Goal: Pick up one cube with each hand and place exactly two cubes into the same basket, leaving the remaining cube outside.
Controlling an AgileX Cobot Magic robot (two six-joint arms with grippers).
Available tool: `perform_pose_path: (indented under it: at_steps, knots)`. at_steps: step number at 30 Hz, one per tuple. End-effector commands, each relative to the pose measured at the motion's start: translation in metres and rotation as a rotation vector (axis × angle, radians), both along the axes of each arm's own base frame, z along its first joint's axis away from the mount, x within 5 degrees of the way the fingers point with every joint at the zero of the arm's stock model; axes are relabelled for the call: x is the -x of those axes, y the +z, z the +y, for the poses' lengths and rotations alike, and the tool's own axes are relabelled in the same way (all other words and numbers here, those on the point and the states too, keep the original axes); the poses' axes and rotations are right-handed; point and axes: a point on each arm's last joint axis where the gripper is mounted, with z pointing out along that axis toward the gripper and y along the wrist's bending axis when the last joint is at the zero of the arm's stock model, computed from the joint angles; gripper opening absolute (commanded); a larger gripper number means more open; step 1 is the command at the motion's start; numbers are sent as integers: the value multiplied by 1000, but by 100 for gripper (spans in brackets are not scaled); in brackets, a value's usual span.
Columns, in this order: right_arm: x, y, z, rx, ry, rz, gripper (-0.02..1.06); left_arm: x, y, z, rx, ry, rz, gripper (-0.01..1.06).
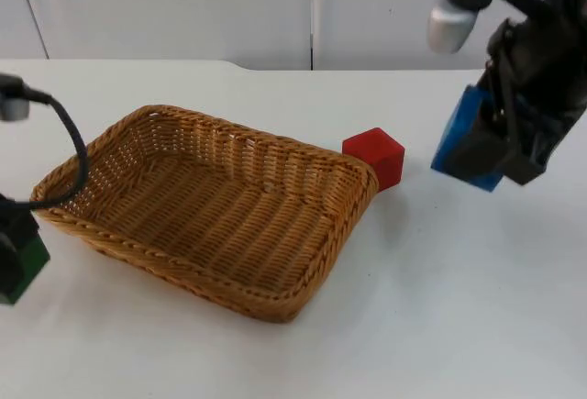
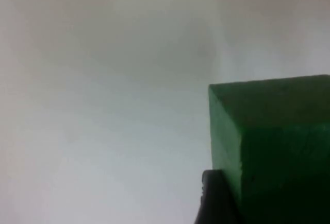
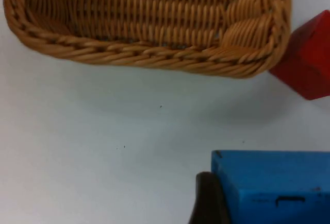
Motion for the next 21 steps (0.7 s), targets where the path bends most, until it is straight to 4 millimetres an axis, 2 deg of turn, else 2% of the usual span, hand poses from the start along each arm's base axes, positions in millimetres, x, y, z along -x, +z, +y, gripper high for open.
perform_pose_path:
  at_steps: [1, 6, 16, 21]
  knots:
    - [4, 10, 1, -20, -2, -17, 0, 1, 14, -1, 4, 5, -55, 0]
    - [5, 13, 0, -29, -14, -18, 0, 4, 27, -1, 8, 5, -116, 0]
    - [4, 13, 0, -37, -23, -29, 0, 1, 32, -3, 37, 30, -181, 0]
    - [0, 18, 5, -136, -88, -41, 0, -3, 34, -4, 57, 49, -224, 0]
